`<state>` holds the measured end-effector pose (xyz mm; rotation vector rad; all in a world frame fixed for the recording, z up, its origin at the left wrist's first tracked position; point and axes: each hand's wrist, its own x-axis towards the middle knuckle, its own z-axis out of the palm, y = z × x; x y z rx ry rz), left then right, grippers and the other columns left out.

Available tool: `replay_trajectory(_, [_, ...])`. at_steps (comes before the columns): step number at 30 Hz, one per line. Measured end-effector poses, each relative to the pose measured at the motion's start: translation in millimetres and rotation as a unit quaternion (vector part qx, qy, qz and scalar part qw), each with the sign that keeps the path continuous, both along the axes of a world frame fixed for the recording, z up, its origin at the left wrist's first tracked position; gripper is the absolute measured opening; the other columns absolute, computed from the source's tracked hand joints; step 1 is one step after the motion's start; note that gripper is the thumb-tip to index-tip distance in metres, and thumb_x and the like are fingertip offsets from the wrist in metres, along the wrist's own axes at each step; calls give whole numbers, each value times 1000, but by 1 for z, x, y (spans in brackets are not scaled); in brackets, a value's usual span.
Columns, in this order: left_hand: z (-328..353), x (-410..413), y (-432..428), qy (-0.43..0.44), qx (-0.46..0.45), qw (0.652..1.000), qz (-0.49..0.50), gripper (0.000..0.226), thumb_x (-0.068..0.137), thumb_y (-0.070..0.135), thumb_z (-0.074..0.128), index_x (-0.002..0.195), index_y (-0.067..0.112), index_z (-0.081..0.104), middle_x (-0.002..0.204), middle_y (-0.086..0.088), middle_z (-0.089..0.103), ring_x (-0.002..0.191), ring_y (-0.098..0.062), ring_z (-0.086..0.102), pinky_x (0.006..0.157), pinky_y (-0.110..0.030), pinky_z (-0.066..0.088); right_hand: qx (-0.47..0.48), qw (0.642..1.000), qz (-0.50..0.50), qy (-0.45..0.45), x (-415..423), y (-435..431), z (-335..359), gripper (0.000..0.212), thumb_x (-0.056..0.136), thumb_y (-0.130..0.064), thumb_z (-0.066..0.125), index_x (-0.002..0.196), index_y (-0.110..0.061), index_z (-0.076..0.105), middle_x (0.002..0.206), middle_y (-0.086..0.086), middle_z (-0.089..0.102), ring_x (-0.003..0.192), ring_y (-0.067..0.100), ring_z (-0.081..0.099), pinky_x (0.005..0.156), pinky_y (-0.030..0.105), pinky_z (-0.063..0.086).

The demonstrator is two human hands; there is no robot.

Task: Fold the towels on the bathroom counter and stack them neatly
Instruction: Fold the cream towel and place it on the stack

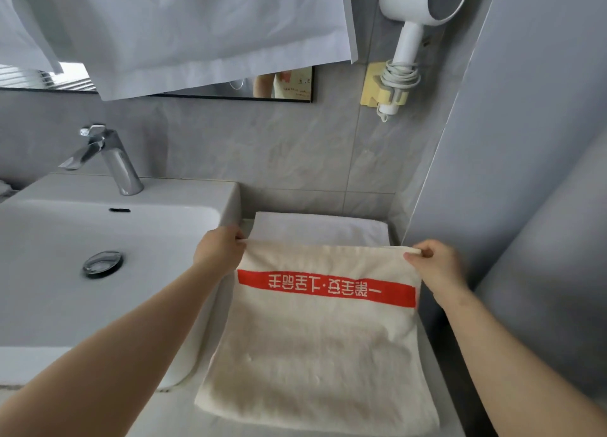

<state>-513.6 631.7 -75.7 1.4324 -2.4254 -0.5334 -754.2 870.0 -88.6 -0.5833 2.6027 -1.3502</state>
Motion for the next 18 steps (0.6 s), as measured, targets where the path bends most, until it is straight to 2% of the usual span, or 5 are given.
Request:
replay_trajectory(3, [-5, -12, -4, -32, -22, 999, 18, 17, 85, 8, 49, 93, 6, 64, 104, -11, 56, 96, -30, 53, 75, -34, 46, 11, 1000, -13, 21, -7, -13, -7, 6, 86, -16, 64, 81, -13, 62, 84, 9, 65, 80, 28, 61, 73, 40, 54])
replay_trajectory(6, [-12, -24, -10, -34, 4, 999, 32, 20, 88, 7, 46, 100, 7, 62, 112, -11, 45, 85, -30, 53, 77, -34, 46, 14, 1000, -19, 15, -14, -27, -16, 7, 87, -15, 60, 80, -13, 61, 81, 8, 63, 79, 30, 60, 73, 42, 54])
replay_trajectory(13, [-35, -42, -29, -56, 57, 996, 48, 30, 91, 11, 35, 112, 11, 56, 103, -13, 63, 94, -31, 60, 81, -39, 53, 25, 1000, -15, -11, -28, -53, -36, 18, 96, -19, 46, 88, -11, 59, 73, 7, 61, 57, 24, 58, 52, 31, 50])
replay_trajectory(16, [-44, -47, -34, -36, 88, 993, 62, 32, 92, 9, 33, 116, 11, 55, 107, -14, 63, 94, -31, 60, 80, -36, 52, -1, 998, -15, -69, -32, -61, -47, 15, 93, -12, 45, 95, -17, 59, 81, 9, 65, 73, 28, 64, 72, 44, 57])
replay_trajectory(18, [-52, -48, -35, -10, 121, 990, 68, 38, 95, 11, 32, 127, 15, 51, 117, -14, 60, 97, -30, 59, 77, -33, 49, -14, 992, 15, -122, -31, -64, -54, 30, 92, -8, 46, 118, -20, 54, 111, 5, 61, 99, 29, 60, 89, 48, 51])
